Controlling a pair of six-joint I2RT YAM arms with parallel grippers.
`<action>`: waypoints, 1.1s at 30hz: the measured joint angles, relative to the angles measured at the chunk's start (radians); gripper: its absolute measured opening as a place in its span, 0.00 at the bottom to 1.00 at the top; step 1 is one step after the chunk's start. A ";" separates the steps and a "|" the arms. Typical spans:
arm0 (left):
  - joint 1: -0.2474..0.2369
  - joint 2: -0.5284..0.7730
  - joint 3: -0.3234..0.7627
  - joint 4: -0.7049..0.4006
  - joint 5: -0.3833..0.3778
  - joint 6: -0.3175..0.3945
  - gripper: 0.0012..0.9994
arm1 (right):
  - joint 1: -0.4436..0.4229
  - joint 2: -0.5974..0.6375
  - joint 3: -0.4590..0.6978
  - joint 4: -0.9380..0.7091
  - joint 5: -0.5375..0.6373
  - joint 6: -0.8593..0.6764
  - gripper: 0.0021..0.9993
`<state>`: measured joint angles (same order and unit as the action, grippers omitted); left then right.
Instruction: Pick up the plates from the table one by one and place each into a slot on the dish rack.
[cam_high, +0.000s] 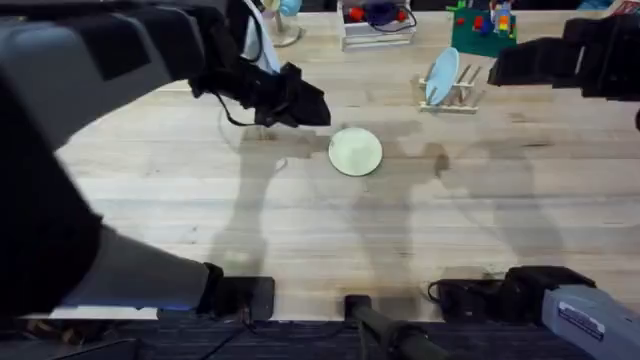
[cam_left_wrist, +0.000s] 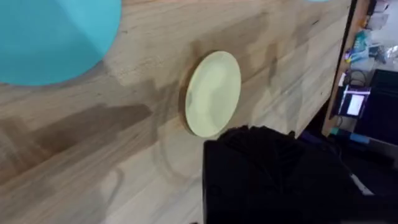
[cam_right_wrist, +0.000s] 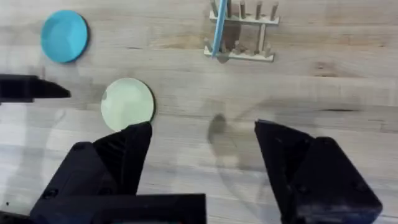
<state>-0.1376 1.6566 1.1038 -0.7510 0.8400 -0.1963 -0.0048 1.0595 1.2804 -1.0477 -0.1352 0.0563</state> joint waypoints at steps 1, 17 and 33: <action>-0.005 0.017 0.000 0.005 0.002 0.002 0.04 | 0.000 0.000 0.000 0.000 0.000 0.000 1.00; -0.027 0.278 -0.004 0.082 0.024 0.045 0.04 | 0.000 0.000 0.000 0.000 0.000 0.000 1.00; -0.050 0.308 -0.003 0.094 0.051 0.058 0.04 | 0.000 0.000 0.000 0.000 0.000 0.000 1.00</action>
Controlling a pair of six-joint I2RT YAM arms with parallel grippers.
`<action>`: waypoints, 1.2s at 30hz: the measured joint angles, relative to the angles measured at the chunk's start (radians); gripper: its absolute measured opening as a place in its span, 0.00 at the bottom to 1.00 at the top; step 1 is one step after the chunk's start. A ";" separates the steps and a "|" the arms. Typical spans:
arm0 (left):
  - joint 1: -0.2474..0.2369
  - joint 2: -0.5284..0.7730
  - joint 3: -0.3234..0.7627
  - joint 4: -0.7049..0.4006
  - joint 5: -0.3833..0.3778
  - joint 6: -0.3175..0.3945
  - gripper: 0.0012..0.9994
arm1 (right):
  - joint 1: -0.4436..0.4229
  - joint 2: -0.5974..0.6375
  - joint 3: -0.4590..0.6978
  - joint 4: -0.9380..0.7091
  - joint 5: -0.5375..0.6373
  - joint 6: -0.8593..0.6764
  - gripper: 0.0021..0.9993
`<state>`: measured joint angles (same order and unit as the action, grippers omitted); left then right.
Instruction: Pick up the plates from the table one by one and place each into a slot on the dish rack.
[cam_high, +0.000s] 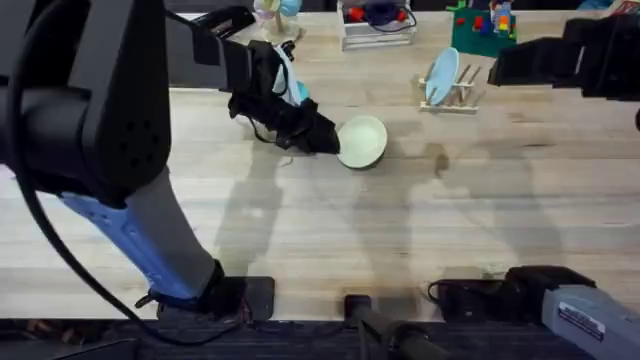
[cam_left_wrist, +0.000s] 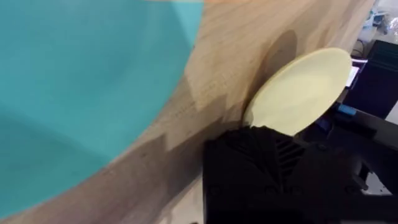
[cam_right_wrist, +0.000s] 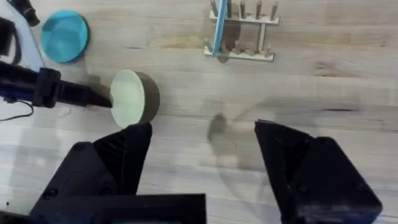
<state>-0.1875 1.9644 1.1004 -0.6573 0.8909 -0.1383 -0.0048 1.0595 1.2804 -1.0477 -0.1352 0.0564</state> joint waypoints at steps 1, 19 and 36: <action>0.000 0.000 0.000 0.000 0.000 0.000 0.04 | 0.000 0.000 0.000 0.000 0.000 0.000 1.00; -0.007 -0.034 0.000 -0.007 -0.040 -0.001 0.04 | 0.000 0.000 0.000 0.000 0.000 0.000 1.00; -0.051 -0.307 0.000 -0.030 -0.078 -0.127 0.04 | 0.000 0.000 0.000 0.000 0.000 0.000 1.00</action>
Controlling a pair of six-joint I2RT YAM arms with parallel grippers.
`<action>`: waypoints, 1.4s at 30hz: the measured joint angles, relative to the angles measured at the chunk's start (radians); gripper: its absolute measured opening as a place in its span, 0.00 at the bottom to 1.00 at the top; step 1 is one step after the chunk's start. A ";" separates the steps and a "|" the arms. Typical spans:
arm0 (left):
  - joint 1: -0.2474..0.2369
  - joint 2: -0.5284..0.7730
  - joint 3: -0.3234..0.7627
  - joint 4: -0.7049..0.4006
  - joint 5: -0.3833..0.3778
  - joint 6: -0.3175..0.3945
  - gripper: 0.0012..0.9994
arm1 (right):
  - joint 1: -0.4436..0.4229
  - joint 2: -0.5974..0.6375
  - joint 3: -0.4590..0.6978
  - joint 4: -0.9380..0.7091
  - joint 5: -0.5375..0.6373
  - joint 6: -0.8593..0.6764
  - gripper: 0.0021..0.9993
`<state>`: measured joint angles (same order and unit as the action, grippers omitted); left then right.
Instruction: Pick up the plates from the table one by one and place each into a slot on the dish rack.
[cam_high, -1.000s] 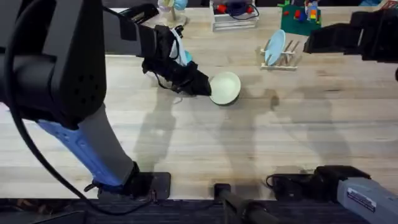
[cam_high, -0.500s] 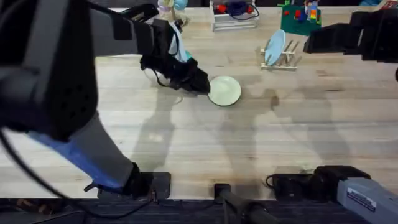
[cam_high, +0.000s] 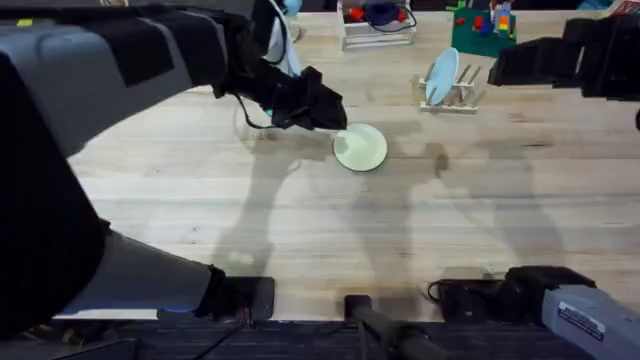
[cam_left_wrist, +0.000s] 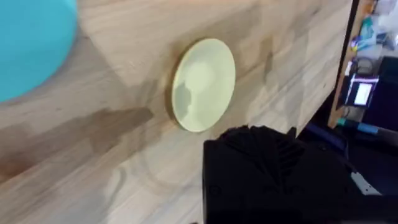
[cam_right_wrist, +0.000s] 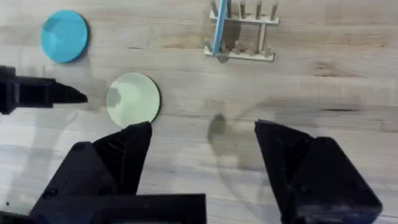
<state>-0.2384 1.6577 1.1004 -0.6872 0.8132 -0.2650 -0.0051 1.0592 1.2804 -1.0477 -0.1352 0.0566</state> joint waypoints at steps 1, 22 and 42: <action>-0.010 0.000 0.000 0.001 -0.002 -0.005 0.04 | 0.000 0.000 0.000 0.000 0.000 0.000 1.00; -0.032 0.054 0.000 0.051 -0.038 -0.027 0.04 | 0.000 0.000 0.000 0.000 0.000 0.000 1.00; -0.025 0.310 0.028 0.143 0.042 -0.027 0.04 | 0.000 0.000 0.000 0.000 0.000 0.000 1.00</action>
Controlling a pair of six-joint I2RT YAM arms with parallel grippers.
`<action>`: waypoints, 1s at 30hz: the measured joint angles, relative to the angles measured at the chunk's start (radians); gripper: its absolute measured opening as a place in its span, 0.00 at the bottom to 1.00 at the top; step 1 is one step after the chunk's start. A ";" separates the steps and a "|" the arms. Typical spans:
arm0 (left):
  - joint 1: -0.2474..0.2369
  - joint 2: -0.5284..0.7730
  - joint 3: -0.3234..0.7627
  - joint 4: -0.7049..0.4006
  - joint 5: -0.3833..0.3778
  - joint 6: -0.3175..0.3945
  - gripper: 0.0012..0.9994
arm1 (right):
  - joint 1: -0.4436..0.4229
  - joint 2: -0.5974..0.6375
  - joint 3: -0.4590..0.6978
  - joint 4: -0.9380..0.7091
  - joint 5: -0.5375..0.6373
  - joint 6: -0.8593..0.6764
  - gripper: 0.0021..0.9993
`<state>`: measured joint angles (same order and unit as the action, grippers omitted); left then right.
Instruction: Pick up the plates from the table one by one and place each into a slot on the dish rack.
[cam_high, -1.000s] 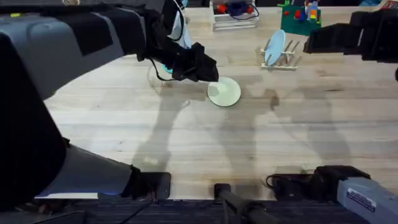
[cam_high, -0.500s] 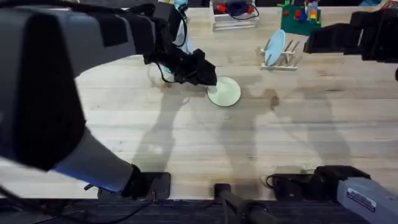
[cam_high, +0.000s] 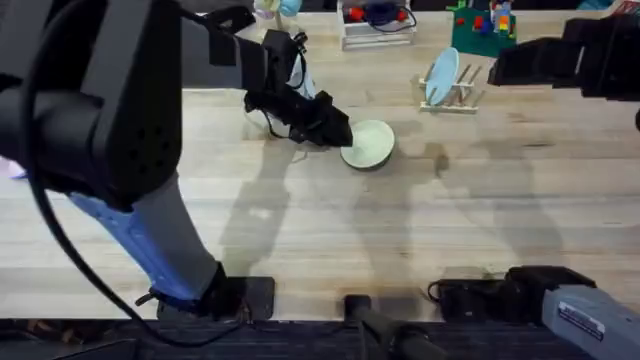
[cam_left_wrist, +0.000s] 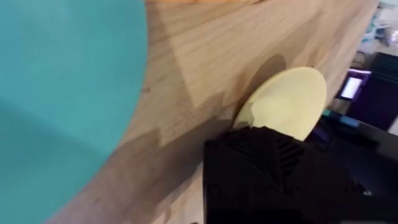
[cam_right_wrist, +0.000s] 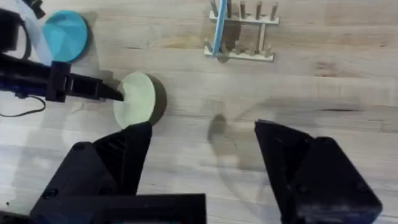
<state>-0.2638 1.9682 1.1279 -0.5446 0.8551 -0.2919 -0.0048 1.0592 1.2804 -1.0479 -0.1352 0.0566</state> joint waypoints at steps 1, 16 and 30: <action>0.001 0.007 0.002 0.002 0.012 0.000 0.04 | 0.000 0.000 0.000 0.000 0.000 0.000 1.00; 0.005 0.021 0.004 0.003 0.040 0.000 0.04 | 0.000 0.000 0.000 0.000 0.000 0.000 1.00; 0.005 0.021 0.004 0.003 0.040 0.000 0.04 | 0.000 0.000 0.000 -0.001 0.000 0.000 1.00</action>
<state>-0.2592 1.9889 1.1324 -0.5411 0.8947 -0.2916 -0.0051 1.0593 1.2807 -1.0490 -0.1352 0.0566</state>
